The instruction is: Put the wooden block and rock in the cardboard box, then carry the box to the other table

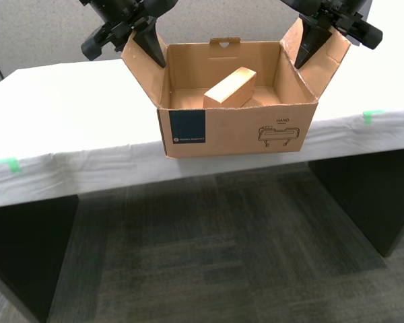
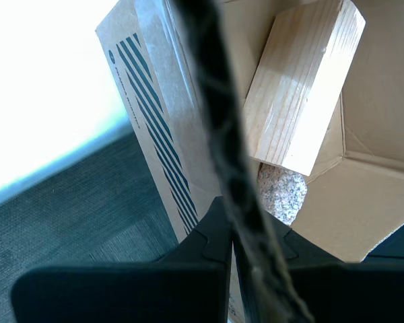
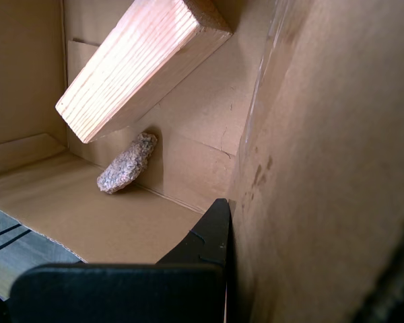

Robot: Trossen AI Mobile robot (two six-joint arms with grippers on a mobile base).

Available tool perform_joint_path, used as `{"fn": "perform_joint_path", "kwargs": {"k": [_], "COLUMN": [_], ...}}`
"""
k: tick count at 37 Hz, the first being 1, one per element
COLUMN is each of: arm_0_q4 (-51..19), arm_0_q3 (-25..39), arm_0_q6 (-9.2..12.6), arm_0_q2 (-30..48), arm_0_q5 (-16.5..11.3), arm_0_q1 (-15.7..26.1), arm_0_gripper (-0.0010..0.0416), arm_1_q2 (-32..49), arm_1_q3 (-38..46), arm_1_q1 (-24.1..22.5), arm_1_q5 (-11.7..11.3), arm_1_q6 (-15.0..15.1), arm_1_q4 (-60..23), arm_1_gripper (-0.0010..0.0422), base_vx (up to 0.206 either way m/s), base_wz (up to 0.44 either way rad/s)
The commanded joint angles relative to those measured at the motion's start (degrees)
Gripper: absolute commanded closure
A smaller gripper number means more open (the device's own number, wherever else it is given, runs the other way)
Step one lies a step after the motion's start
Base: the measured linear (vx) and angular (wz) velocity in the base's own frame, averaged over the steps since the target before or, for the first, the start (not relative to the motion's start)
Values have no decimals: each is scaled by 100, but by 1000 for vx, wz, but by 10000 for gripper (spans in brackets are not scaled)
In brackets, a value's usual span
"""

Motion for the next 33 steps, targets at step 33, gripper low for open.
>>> {"fn": "perform_joint_path", "kwargs": {"k": [33], "arm_0_q4": [55], "arm_0_q3": [7], "arm_0_q6": [28], "arm_0_q2": [-4], "arm_0_q5": [-94], "arm_0_q1": [103], "arm_0_gripper": [406], "arm_1_q2": [-35], "arm_1_q3": [-61], "arm_1_q1": [-20], "arm_1_q5": [50], "arm_1_q6": [-420], "arm_1_q4": [20], "arm_1_gripper": [413], "base_vx": [201], "base_wz": [23]}}
